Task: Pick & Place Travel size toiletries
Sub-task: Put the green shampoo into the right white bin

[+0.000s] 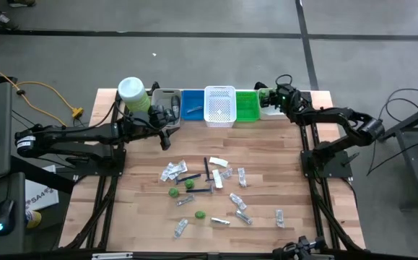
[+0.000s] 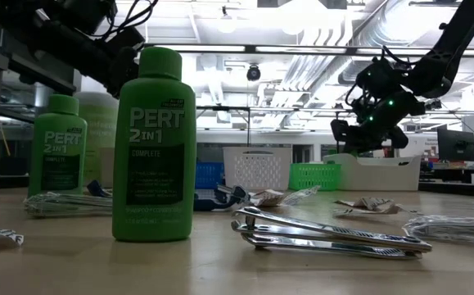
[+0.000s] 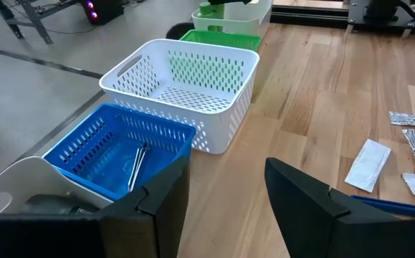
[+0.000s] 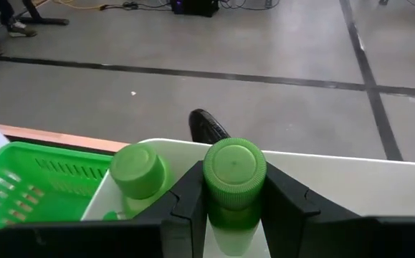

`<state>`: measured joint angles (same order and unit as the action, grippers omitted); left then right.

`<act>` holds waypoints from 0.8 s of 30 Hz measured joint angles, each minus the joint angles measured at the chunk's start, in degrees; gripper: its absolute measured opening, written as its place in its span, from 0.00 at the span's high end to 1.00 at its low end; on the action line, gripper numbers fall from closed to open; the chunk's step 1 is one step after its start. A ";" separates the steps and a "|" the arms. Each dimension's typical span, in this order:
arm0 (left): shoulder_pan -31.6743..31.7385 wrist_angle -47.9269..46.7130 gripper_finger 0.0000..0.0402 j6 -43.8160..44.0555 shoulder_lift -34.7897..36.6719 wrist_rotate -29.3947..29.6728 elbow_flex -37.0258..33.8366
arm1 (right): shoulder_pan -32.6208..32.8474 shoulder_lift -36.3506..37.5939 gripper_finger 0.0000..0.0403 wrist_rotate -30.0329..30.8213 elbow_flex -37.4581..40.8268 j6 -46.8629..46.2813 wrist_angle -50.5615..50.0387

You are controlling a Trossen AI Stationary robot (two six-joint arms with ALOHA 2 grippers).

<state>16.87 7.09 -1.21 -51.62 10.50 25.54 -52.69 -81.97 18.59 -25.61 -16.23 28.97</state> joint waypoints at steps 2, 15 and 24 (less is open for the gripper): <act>0.00 0.00 0.55 0.02 0.00 0.00 0.00 | 0.01 0.00 0.78 -1.57 0.00 0.00 -0.22; 0.01 0.00 0.55 0.02 0.00 -0.01 0.00 | 0.07 -0.02 0.74 -3.73 0.00 -2.12 -2.62; 0.02 0.02 0.55 0.04 0.00 -0.02 0.00 | 0.05 -0.02 0.71 -4.00 0.00 -1.97 -2.64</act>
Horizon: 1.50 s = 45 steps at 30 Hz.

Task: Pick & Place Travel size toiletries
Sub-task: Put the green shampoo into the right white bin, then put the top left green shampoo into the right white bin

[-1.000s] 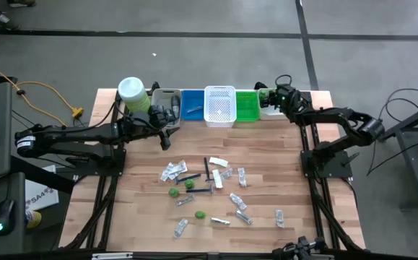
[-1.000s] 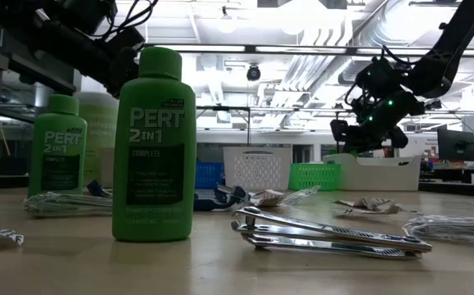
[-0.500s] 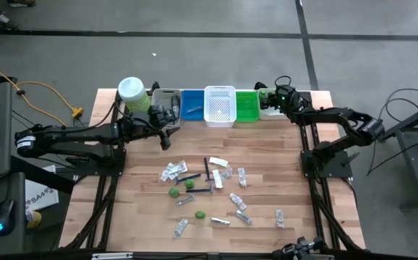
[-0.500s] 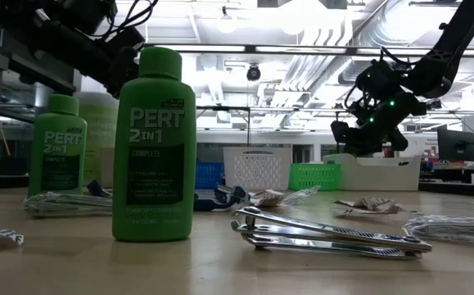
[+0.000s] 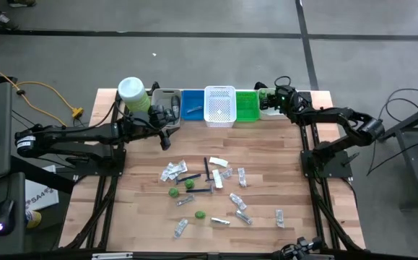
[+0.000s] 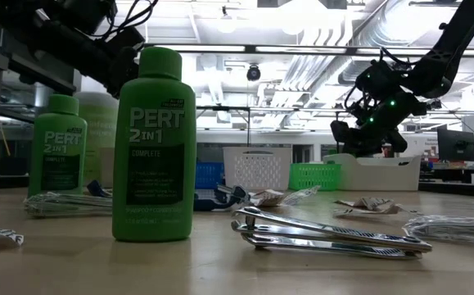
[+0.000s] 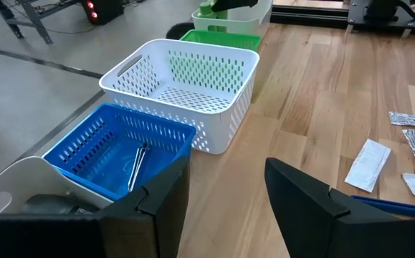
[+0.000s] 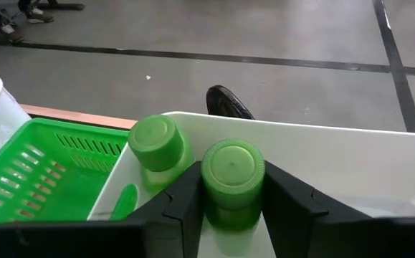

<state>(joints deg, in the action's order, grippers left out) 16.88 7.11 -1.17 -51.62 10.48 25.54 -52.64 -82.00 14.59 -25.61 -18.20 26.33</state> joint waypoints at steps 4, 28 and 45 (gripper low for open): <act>-0.02 -0.02 0.55 0.00 0.00 0.00 -0.01 | 0.01 0.01 0.67 0.00 0.00 0.02 0.05; -0.02 0.00 0.55 0.33 -0.02 0.00 0.00 | -0.26 13.23 0.42 -4.17 -0.02 -1.57 -10.13; -0.02 -0.51 0.55 -0.04 0.00 0.55 -0.02 | 3.41 35.28 0.41 -14.69 -0.02 -4.15 -26.30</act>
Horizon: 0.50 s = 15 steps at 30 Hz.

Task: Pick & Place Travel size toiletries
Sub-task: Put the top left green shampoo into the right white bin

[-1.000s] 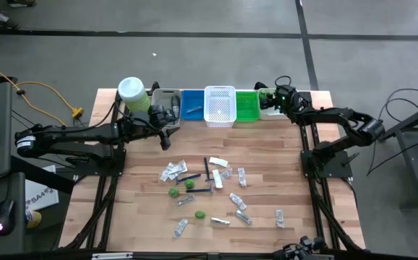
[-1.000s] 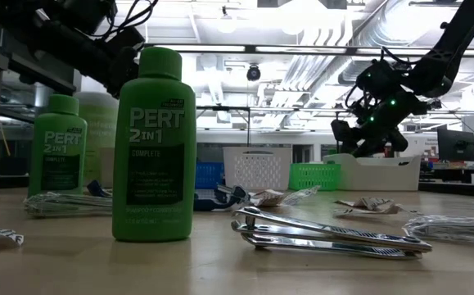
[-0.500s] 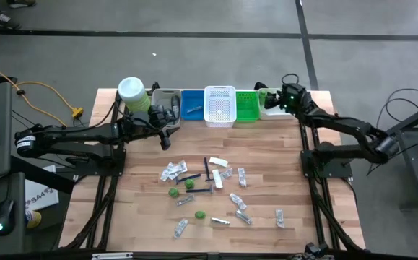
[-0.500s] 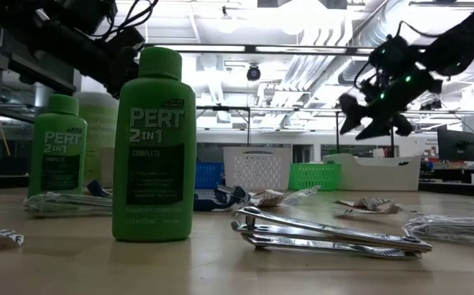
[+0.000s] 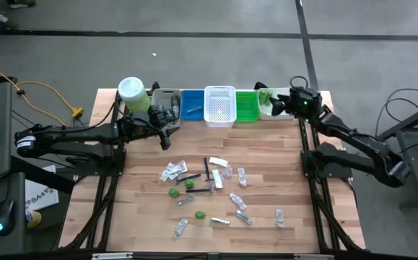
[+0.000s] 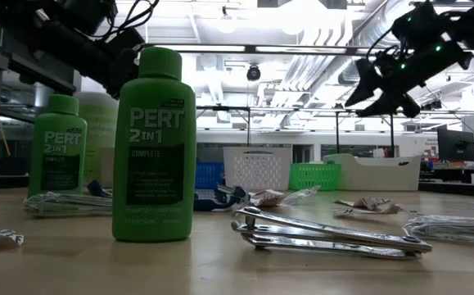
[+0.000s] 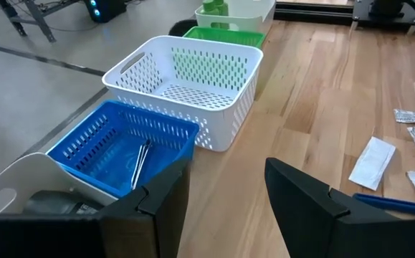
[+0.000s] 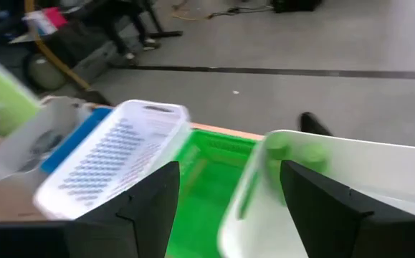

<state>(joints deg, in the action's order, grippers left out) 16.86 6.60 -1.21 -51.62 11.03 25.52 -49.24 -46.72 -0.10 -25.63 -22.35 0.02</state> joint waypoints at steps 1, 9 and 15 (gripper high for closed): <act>0.00 -0.20 0.55 0.01 0.00 0.00 0.00 | 1.17 0.72 0.41 0.00 0.00 0.02 -0.26; 0.00 -6.21 0.55 2.16 2.11 -0.08 0.00 | 14.23 3.63 0.41 5.31 0.00 1.62 -1.43; 0.00 -13.06 0.55 5.54 7.70 -0.13 -0.02 | 25.84 3.59 0.41 12.60 0.00 2.71 -1.56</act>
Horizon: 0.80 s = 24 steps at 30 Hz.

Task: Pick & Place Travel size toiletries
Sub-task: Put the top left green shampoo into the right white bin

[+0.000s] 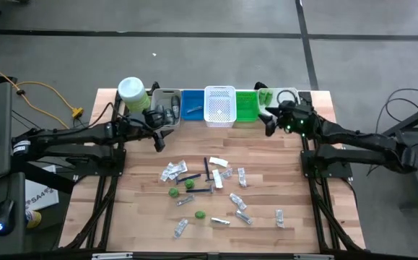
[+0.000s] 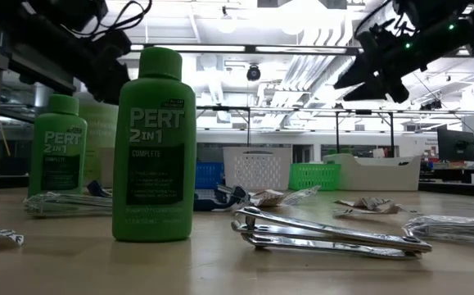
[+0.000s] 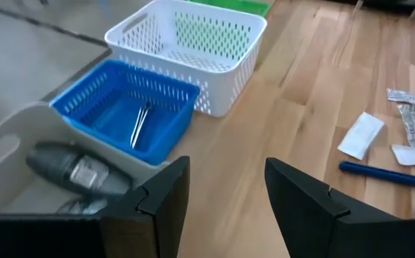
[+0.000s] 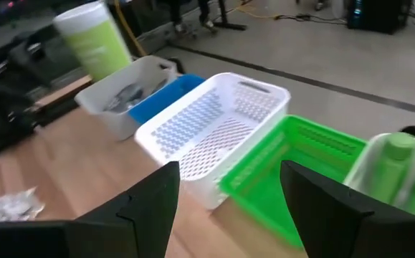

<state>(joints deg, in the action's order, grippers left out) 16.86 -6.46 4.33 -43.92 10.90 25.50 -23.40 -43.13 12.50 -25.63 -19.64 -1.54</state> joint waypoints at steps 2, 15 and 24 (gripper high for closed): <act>0.00 -1.89 0.55 1.17 1.62 0.00 0.00 | 3.78 0.00 0.41 2.60 0.00 0.17 0.00; -0.34 -9.88 0.55 8.85 4.10 -4.39 0.00 | 24.50 -0.06 0.43 19.14 0.00 0.30 -0.02; -12.59 -11.27 0.55 13.51 4.08 -3.00 0.00 | 35.37 -5.42 0.45 23.56 0.00 -4.75 0.56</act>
<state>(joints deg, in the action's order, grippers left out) 4.28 -17.73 17.84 -39.83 7.89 25.50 11.97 -48.55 36.05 -25.63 -24.39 -0.98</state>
